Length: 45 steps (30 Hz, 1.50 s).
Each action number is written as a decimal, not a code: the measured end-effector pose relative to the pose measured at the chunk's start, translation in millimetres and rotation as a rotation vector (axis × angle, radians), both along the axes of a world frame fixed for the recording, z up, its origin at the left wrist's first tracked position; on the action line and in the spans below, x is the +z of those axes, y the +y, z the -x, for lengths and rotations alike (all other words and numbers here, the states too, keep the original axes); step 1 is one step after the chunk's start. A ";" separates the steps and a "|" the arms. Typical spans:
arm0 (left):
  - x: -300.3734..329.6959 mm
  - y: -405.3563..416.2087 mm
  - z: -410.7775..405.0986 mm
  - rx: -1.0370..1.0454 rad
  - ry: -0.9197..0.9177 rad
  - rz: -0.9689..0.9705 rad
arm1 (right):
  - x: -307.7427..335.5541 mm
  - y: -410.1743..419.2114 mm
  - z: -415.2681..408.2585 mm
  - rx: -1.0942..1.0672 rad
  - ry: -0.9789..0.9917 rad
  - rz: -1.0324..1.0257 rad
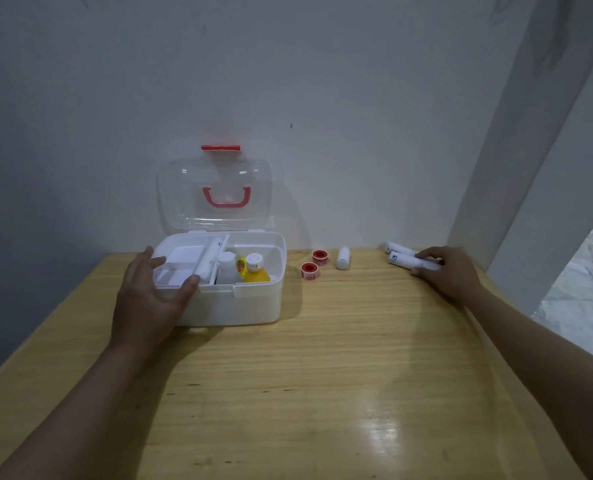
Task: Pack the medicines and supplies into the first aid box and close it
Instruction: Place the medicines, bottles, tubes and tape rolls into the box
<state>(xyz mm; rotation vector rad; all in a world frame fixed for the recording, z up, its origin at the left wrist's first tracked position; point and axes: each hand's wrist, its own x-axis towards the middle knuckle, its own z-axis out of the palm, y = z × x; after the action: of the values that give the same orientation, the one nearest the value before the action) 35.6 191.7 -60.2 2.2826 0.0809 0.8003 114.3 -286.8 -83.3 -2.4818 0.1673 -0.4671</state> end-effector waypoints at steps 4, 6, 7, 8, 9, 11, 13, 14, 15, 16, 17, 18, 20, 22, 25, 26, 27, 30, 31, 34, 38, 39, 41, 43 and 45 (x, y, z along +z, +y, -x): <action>-1.8 3.7 -2.7 -0.007 -0.005 -0.010 | 1.7 9.3 11.2 -0.013 -0.105 0.024; -1.6 3.1 -2.9 -0.014 -0.010 -0.005 | 11.8 14.9 16.9 0.032 -0.151 0.051; -2.1 3.3 -3.6 -0.018 -0.018 -0.005 | 20.4 18.9 19.5 0.058 -0.177 0.060; -2.3 3.5 -4.0 -0.019 -0.023 -0.004 | 31.5 24.4 22.4 0.087 -0.197 0.058; -2.7 4.0 -4.7 -0.018 -0.026 0.000 | 44.5 31.7 25.4 0.122 -0.210 0.048; -4.1 5.4 -6.4 -0.020 -0.024 0.006 | 72.9 50.9 30.3 0.216 -0.220 0.045; -5.5 6.7 -7.8 -0.024 -0.019 0.008 | 100.7 74.9 34.1 0.318 -0.214 0.051; -6.0 7.3 -8.3 -0.025 -0.017 0.009 | 112.9 88.0 35.5 0.367 -0.209 0.044; -6.4 7.9 -8.6 -0.027 -0.016 0.010 | 123.6 101.0 36.5 0.411 -0.204 0.035; -6.4 8.0 -8.7 -0.028 -0.016 0.007 | 132.7 113.7 36.7 0.450 -0.199 0.031; -6.4 8.3 -8.7 -0.029 -0.019 0.003 | 140.0 125.9 36.1 0.485 -0.194 0.031; -6.0 8.2 -8.4 -0.031 -0.020 -0.001 | 145.8 137.4 34.2 0.516 -0.186 0.031; -5.9 8.7 -8.0 -0.040 -0.014 -0.008 | 153.2 159.1 28.5 0.564 -0.146 0.036; -6.3 9.5 -7.7 -0.050 -0.015 -0.016 | 155.3 178.4 20.5 0.585 -0.083 0.078; -6.8 10.4 -7.3 -0.060 -0.023 0.003 | 153.4 203.6 8.2 0.588 0.013 0.189; -6.6 10.5 -7.2 -0.061 -0.028 0.009 | 152.1 210.9 4.3 0.589 0.049 0.222; -6.9 10.8 -7.6 -0.062 -0.030 0.012 | 150.7 217.8 1.2 0.591 0.081 0.255; -7.7 11.7 -7.6 -0.062 -0.015 0.014 | 143.9 236.2 -7.7 0.594 0.164 0.354; -8.1 12.0 -7.7 -0.062 -0.009 0.016 | 140.6 241.5 -10.4 0.596 0.189 0.379; -8.3 12.3 -8.1 -0.069 -0.016 0.022 | 128.8 253.8 -16.8 0.605 0.234 0.449; -8.4 12.2 -9.0 -0.066 -0.018 0.016 | 112.6 257.9 -21.1 0.625 0.235 0.458; -8.5 12.2 -9.0 -0.066 -0.016 0.015 | 109.7 257.4 -21.6 0.629 0.231 0.448; -9.4 12.6 -9.2 -0.066 -0.024 0.013 | 106.4 255.4 -22.3 0.641 0.211 0.422; -9.7 13.2 -9.4 -0.063 -0.025 0.015 | 107.0 251.9 -21.3 0.647 0.171 0.365; -9.6 13.1 -9.3 -0.064 -0.024 0.017 | 111.2 244.9 -19.3 0.631 0.105 0.269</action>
<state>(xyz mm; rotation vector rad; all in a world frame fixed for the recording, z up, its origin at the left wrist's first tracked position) 44.9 204.8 -69.8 2.2476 0.0032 0.7910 133.6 -41.9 27.9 -2.6342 -0.6609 -0.0902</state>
